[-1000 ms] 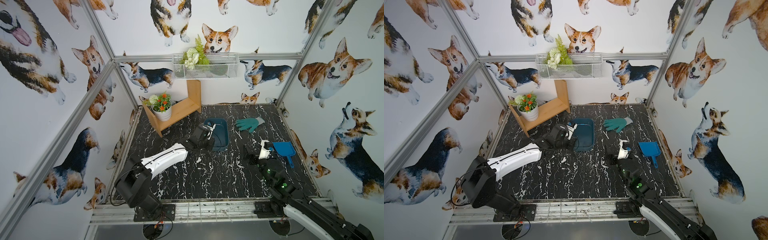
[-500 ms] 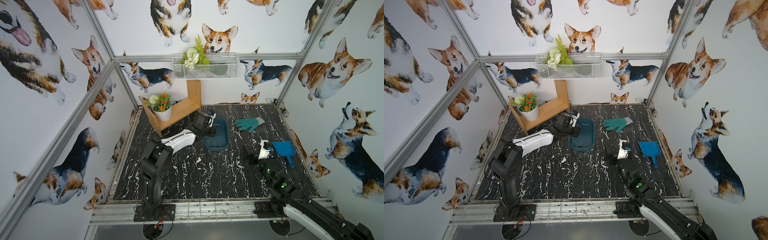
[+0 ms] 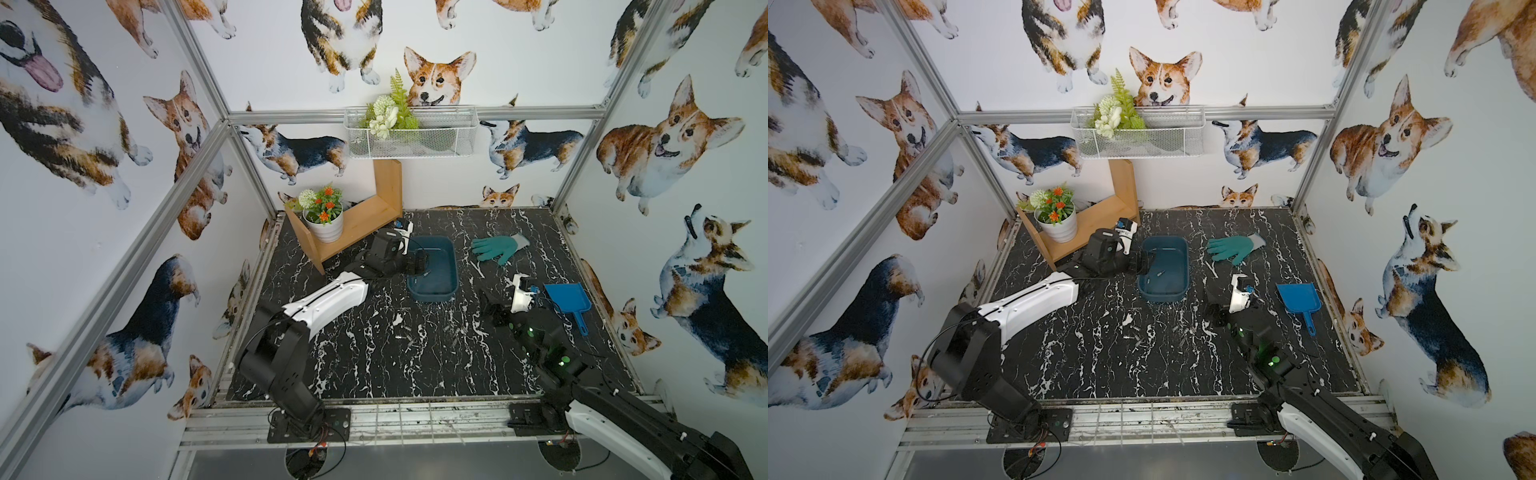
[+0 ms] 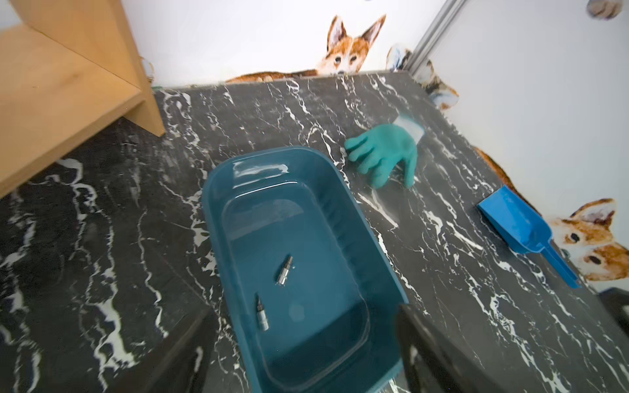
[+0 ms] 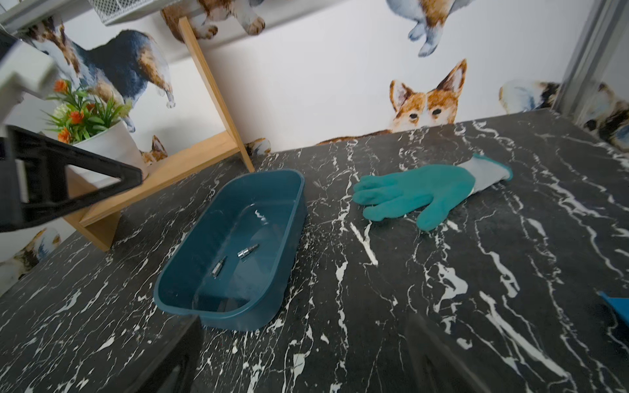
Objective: Put the bit on the desktop into the storage box
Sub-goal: Place the screwdriver bit in the storage box.
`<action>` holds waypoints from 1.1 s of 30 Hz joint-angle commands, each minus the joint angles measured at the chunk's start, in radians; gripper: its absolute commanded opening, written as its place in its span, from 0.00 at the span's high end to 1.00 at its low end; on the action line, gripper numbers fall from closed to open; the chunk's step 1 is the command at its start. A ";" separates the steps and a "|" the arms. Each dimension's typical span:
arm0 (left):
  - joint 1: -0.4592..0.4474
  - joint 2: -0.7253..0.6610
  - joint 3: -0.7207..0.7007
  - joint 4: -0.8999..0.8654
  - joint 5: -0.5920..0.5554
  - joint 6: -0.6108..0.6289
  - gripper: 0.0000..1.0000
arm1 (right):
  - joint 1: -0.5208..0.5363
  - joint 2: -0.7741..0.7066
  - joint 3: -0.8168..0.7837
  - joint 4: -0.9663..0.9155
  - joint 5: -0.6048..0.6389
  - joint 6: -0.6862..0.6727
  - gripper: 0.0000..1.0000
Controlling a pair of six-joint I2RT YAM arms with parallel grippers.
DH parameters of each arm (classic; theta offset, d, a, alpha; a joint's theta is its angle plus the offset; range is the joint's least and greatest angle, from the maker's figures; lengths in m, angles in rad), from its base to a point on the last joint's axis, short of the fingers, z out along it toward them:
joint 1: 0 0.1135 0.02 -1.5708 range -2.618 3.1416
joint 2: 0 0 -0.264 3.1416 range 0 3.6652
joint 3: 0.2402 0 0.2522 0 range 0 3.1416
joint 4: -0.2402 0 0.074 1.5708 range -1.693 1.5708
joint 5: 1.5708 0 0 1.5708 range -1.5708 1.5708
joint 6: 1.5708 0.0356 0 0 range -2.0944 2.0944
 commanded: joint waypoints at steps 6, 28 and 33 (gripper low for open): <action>0.025 -0.359 -0.420 0.203 -0.106 -0.084 0.00 | 0.014 0.142 0.139 -0.325 -0.164 0.126 0.12; 0.022 -0.794 -0.844 0.377 -0.292 0.001 0.00 | 0.129 0.483 0.323 -0.581 -0.146 0.134 0.36; 0.022 -0.765 -0.832 0.379 -0.285 0.001 0.00 | 0.128 0.507 0.322 -0.582 -0.162 0.122 0.45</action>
